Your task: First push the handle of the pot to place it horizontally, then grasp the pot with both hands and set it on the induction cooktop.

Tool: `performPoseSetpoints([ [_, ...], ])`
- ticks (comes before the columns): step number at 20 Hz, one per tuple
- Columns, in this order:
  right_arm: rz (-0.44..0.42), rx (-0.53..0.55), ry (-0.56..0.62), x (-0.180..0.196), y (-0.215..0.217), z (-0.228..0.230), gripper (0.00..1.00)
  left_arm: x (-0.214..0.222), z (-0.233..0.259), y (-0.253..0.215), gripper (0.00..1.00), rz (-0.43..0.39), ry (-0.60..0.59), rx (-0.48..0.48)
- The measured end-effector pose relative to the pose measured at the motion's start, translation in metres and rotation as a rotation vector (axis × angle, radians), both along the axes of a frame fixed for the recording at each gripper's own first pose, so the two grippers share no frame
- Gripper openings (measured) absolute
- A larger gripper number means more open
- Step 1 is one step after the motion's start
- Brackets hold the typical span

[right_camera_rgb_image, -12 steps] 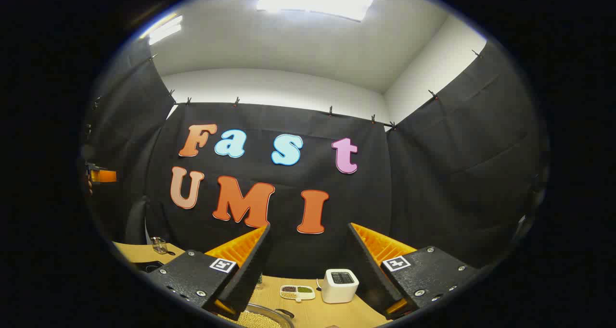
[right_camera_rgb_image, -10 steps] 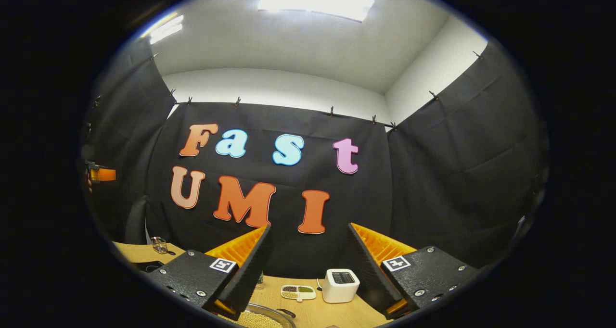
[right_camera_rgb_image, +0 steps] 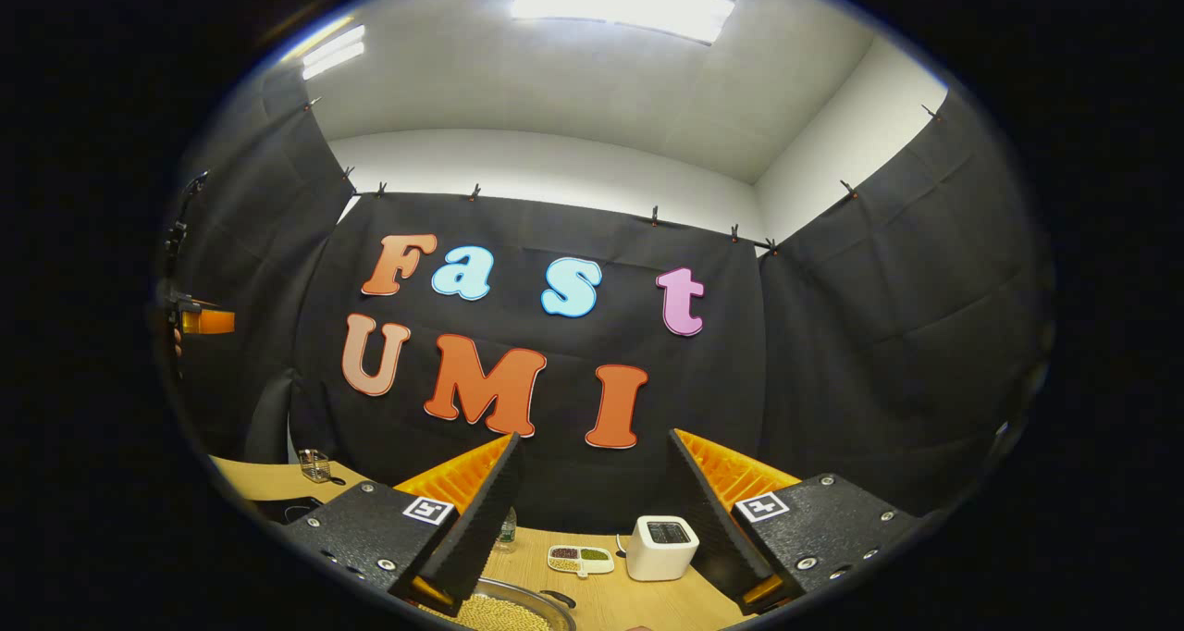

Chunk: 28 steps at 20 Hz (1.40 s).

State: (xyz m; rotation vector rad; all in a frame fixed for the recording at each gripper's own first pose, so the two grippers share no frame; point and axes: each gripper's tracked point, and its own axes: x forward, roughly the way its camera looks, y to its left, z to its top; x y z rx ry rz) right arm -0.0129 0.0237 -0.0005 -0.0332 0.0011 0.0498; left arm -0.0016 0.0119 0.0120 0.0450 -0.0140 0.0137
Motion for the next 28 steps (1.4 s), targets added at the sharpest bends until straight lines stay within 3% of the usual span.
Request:
performPoseSetpoints([
  [10,0.093,-0.066,0.019,-0.013,0.005,-0.019,0.95,0.003,0.007,-0.03,0.97,-0.033,-0.05,-0.049],
  [18,0.115,-0.039,0.041,-0.02,0.007,-0.039,0.95,0.01,-0.005,-0.036,0.97,-0.041,-0.028,-0.046],
  [25,0.203,-0.034,0.196,-0.028,0.039,-0.102,0.94,0.01,-0.017,-0.033,0.98,-0.039,-0.007,-0.04],
  [28,0.309,-0.016,0.297,-0.042,0.075,-0.133,0.93,0.007,-0.021,-0.029,0.98,-0.034,-0.006,-0.047],
])
